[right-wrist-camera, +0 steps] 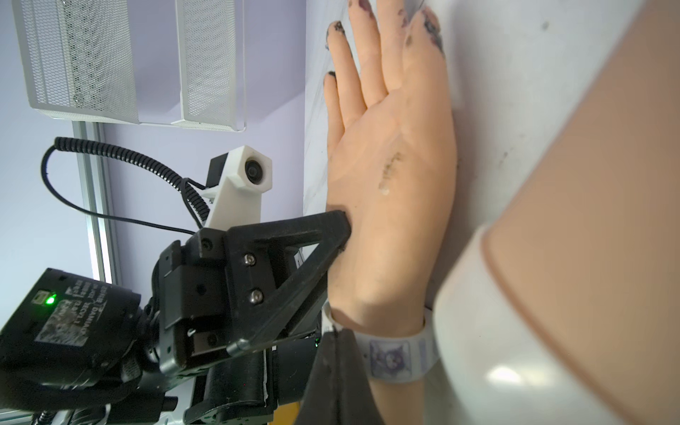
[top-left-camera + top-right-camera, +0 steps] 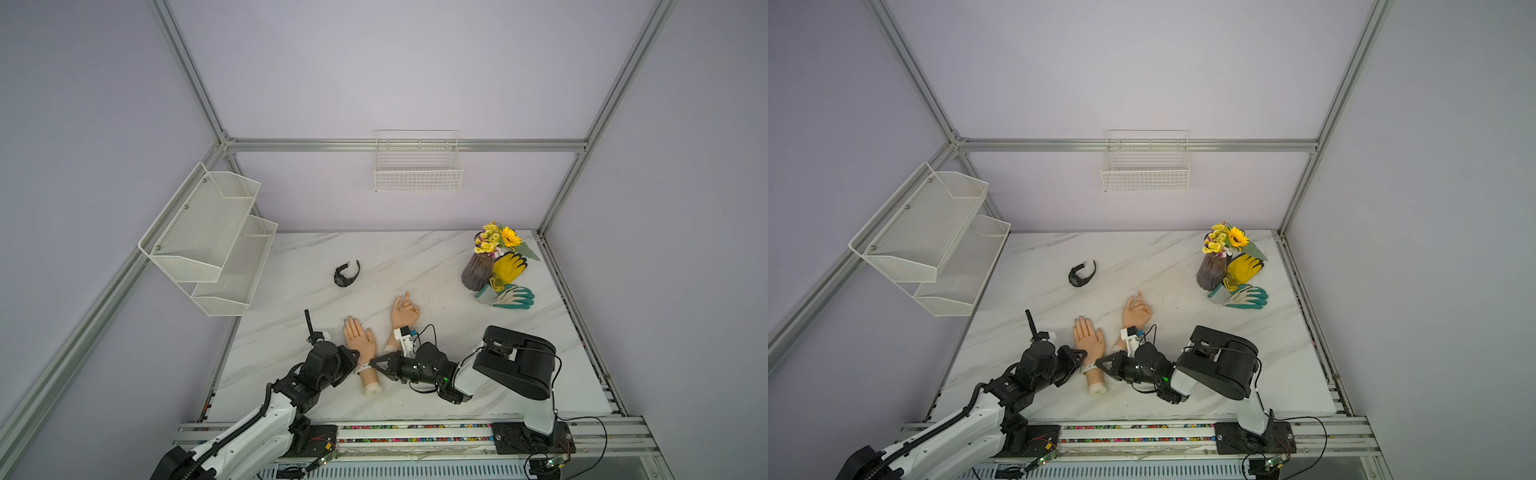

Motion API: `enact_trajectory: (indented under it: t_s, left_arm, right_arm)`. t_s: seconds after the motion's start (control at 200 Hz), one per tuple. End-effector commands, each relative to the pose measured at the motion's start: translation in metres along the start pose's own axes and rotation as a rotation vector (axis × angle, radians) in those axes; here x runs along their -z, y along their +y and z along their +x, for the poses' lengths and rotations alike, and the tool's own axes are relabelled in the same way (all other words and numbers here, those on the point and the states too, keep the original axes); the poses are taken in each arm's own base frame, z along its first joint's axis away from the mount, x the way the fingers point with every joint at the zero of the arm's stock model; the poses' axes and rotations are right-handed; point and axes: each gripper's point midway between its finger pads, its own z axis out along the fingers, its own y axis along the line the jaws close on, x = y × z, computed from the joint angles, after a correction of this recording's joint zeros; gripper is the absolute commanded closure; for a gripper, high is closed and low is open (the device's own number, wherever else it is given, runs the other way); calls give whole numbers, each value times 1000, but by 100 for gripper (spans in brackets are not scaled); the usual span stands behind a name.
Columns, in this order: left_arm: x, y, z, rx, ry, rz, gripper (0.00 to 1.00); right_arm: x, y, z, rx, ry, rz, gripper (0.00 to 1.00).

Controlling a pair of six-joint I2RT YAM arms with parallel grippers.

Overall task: Take off the watch
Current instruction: Untie the watch from the hand.

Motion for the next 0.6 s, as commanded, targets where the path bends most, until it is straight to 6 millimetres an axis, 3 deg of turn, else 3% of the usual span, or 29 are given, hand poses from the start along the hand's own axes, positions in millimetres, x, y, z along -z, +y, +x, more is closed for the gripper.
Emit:
enact_trajectory:
  t_s: [0.0, 0.37, 0.595]
  left_arm:
    - [1, 5, -6, -53, -32, -44, 100]
    - [2, 23, -13, -175, -94, -208, 100]
    - [10, 31, -23, -235, -148, -299, 100]
  right_arm:
    - [-8, 11, 25, 41, 98, -14, 100]
    - [4, 82, 13, 127, 29, -177, 100]
    - [13, 108, 12, 137, 23, -266, 100]
